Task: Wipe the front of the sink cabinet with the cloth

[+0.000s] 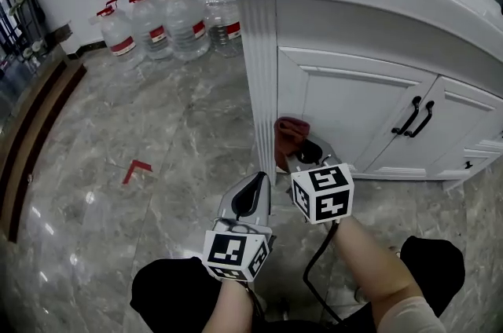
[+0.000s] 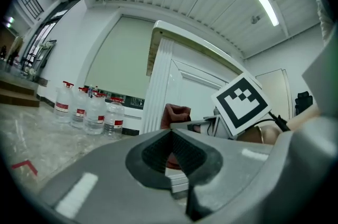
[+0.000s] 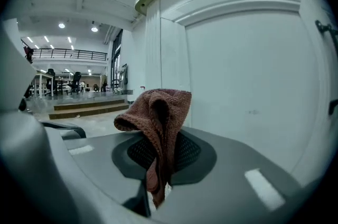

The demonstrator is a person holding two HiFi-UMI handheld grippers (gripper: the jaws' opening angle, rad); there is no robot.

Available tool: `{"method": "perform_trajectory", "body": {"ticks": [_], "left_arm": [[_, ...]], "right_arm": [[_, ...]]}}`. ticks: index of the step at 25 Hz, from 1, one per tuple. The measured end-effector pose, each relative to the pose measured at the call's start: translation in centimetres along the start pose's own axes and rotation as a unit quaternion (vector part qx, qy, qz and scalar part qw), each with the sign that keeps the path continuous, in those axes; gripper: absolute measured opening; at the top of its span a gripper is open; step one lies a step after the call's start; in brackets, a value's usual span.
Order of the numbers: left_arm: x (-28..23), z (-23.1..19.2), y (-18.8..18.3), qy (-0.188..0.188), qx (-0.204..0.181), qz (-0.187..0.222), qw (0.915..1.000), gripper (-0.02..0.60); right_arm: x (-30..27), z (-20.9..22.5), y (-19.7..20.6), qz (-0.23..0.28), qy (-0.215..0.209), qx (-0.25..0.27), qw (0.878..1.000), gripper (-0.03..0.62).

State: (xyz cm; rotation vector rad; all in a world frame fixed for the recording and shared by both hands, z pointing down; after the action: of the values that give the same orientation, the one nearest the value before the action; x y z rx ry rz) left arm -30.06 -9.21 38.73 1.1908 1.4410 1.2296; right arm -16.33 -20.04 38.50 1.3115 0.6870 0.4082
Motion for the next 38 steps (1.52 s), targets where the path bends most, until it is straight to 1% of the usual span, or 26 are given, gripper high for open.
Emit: {"method": "perform_trajectory", "body": {"ticks": [3,8,11,15,20,28,34,38], "left_arm": [[0.0,-0.6,0.3,-0.005,0.001,-0.003,1.0,0.001],[-0.5,-1.1,0.6,-0.002,-0.001,-0.009,1.0,0.001],[-0.9,-0.6,0.7,0.004,0.001,-0.009,0.9999,0.001],[-1.6,0.7,1.0,0.022,0.001,-0.013,0.9997,0.001],[-2.3,2.7,1.0,0.044,-0.001,-0.013,0.999,0.001],[-3.2,5.5,1.3,0.065,-0.013,-0.019,0.9976,0.001],[-3.9,7.3,1.6,0.077,-0.019,-0.022,0.9966,0.001],[-4.3,8.6,1.9,0.089,-0.022,-0.028,0.9954,0.001]], "right_arm": [[-1.4,0.0,0.4,0.004,0.003,-0.013,1.0,0.08],[-1.7,0.4,0.4,0.008,0.0,-0.009,1.0,0.081],[-1.0,0.8,0.4,0.007,0.002,-0.008,1.0,0.081],[0.3,1.7,0.4,0.005,0.013,-0.003,1.0,0.08],[2.5,3.6,0.7,0.004,0.053,-0.015,0.998,0.078],[6.8,6.9,1.2,0.0,0.093,-0.027,0.995,0.078],[10.4,9.4,1.7,-0.005,0.132,-0.037,0.99,0.078],[12.9,11.2,2.0,-0.005,0.165,-0.049,0.985,0.078]]}}
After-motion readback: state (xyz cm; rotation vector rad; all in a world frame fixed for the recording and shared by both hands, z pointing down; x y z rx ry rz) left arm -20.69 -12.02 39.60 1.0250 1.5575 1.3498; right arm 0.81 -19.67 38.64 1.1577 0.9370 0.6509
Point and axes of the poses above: the fingertips, and each gripper's own axes: x backward along the fingers, z to its right, y out of its underside, the point moved 10 cm from there along x, backward along the fingers, and after that the axes turned 13 degrees about -y, right-handed, at the moved point
